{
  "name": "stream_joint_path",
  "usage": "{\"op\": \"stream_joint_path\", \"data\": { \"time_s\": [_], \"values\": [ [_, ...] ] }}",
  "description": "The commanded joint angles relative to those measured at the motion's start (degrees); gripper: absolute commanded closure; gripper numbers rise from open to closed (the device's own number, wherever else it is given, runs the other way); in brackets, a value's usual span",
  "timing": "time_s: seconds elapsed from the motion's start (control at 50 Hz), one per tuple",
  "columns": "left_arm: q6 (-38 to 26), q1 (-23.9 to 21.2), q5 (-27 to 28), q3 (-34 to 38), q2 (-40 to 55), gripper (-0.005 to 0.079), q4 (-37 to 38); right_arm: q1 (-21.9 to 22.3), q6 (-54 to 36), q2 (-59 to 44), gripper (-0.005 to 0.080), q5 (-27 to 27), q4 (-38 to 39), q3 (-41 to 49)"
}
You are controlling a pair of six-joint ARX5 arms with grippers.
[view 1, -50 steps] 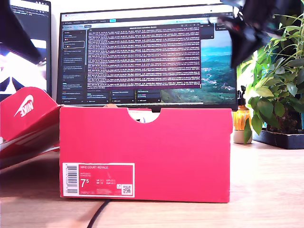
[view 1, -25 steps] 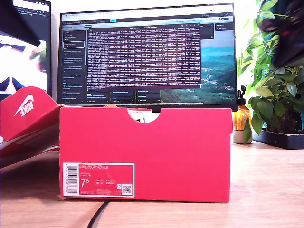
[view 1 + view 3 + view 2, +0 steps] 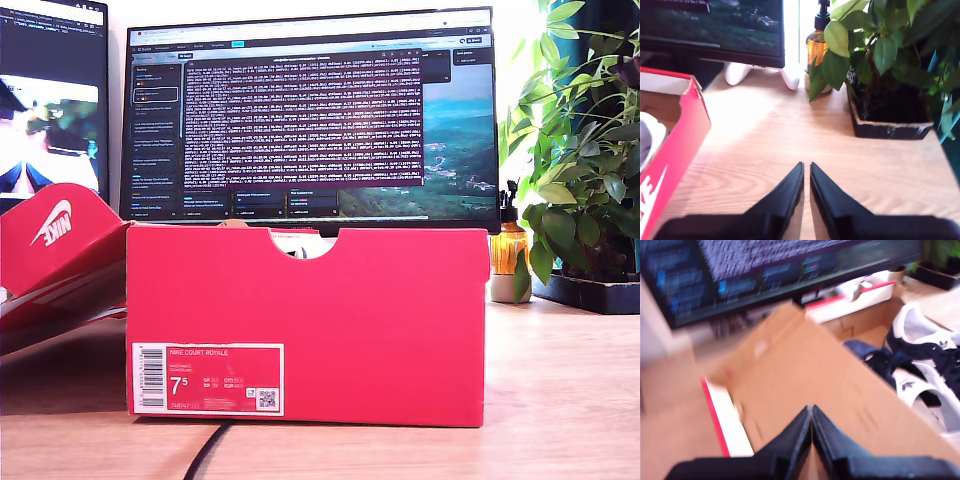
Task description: Pack the blue shoes by picking the first shoe and placing it inside the red shoebox, left side, then picking and rotating the second shoe and placing it in the shoebox
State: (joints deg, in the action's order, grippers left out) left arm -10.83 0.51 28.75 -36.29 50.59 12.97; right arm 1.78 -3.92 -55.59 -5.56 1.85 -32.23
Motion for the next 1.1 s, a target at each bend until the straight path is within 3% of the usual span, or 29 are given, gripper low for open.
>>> {"op": "stream_joint_path", "data": {
  "time_s": [0.0,0.16,0.34,0.46,0.72,0.94,1.08],
  "values": [
    [2.91,-0.57,-0.13,2.43,-1.36,0.0754,-1.81,-0.26,1.90,0.85,0.0765,0.00,2.78,3.74],
    [4.79,-1.18,-5.27,6.67,-3.96,0.0754,-5.57,-0.26,3.32,3.04,0.0765,1.01,8.39,8.85],
    [7.48,-1.66,-6.05,10.08,-7.04,0.0754,-9.49,-0.26,1.33,3.52,0.0765,3.13,11.21,9.88],
    [5.97,-2.10,-8.39,11.85,-7.21,0.0754,-12.09,-0.24,1.66,3.52,0.0765,6.19,14.29,11.61],
    [6.01,-2.64,-8.74,14.91,-7.56,0.0754,-15.96,-0.66,3.48,3.83,0.0765,6.14,23.08,20.55],
    [5.97,-3.82,-11.39,25.20,-11.17,0.0754,-22.10,-1.09,4.04,3.83,0.0765,6.19,30.73,28.44],
    [6.95,-4.70,-13.49,29.79,-16.52,0.0754,-21.44,-2.12,5.75,4.07,0.0765,6.73,32.50,32.02]
  ]
}}
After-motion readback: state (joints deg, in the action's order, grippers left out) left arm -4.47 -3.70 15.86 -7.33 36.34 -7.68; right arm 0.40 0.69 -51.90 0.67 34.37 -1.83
